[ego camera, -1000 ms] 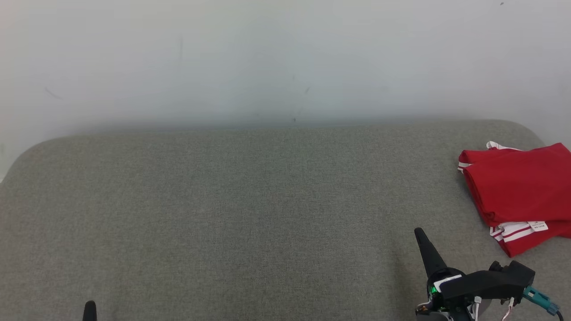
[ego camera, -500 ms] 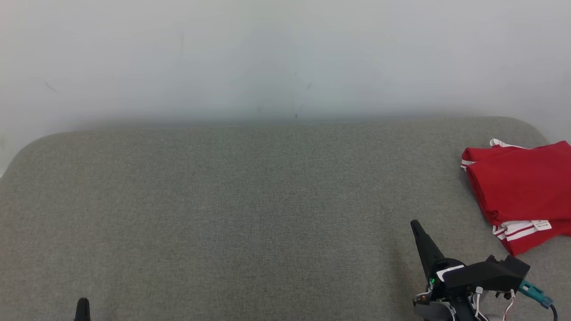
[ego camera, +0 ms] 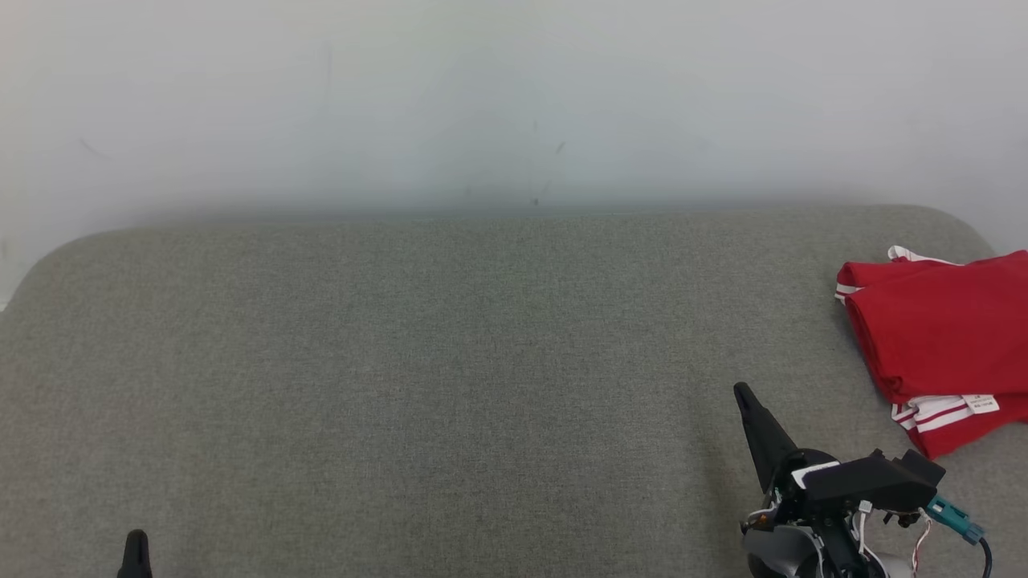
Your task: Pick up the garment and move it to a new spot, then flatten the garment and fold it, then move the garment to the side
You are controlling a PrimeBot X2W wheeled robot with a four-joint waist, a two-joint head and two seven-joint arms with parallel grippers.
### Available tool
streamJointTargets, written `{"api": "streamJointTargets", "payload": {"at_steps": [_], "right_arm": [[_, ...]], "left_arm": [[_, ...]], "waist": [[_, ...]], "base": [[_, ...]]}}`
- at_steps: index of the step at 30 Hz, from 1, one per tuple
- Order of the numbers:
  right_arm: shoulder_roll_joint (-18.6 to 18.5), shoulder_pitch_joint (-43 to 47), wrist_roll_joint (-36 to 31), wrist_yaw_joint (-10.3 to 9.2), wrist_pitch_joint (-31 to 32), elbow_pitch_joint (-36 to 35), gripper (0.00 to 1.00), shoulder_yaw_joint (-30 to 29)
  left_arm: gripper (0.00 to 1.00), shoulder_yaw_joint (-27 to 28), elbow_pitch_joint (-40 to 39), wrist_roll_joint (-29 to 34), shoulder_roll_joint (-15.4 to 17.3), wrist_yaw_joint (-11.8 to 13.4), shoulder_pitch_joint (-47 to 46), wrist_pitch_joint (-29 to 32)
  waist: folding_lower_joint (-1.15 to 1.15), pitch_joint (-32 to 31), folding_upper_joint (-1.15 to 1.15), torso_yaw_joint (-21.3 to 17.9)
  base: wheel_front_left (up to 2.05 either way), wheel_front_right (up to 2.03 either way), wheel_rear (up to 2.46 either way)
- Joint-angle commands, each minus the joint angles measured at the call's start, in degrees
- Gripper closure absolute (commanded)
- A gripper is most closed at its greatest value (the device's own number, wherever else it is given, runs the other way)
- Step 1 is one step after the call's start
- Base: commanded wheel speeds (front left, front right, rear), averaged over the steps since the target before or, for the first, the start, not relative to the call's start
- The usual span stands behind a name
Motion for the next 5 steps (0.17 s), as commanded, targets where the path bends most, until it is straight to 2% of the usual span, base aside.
{"api": "streamJointTargets", "payload": {"at_steps": [1,5], "right_arm": [[0.1,-0.7,1.0,-0.11,0.5,0.2,1.00,-0.1],[0.2,-1.3,2.6,-0.11,1.0,0.6,1.00,-0.2]], "left_arm": [[1.00,0.3,-0.2,-1.3,0.3,-0.4,-0.4,0.3],[1.00,0.7,-0.2,-2.8,0.2,-0.5,-0.6,0.6]], "waist": [[-0.01,0.1,0.00,0.0],[-0.01,0.3,0.00,0.1]], "base": [[0.00,0.00,0.00],[0.00,0.00,0.00]]}}
